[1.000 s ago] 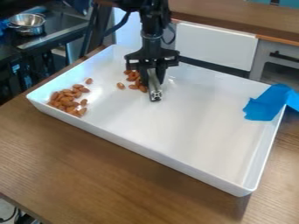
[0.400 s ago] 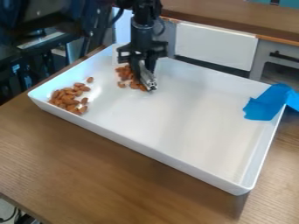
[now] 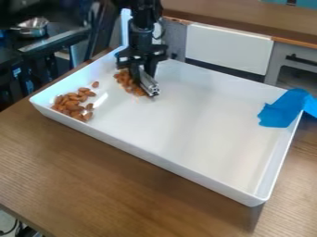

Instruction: Sweep into pile

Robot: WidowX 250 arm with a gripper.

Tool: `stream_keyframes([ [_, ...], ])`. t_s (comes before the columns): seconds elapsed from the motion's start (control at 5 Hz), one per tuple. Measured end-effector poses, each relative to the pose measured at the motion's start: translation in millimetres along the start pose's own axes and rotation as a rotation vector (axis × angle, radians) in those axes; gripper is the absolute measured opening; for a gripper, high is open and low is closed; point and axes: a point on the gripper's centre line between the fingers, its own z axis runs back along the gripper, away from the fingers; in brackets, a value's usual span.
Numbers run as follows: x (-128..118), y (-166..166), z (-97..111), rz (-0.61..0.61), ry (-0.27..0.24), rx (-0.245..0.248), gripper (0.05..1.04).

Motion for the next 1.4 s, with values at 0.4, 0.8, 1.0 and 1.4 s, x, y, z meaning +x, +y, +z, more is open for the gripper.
stream_keyframes([
  [0.4, -6.7, 31.0, 2.8, 0.12, -0.055, 0.028, 0.37],
  [0.8, -13.6, 47.9, 4.3, 0.186, -0.087, 0.047, 0.37],
  [1.0, -8.0, 64.1, 4.1, 0.211, -0.1, 0.045, 0.37],
  [1.4, -14.5, 89.2, 8.1, 0.199, -0.106, 0.043, 0.37],
])
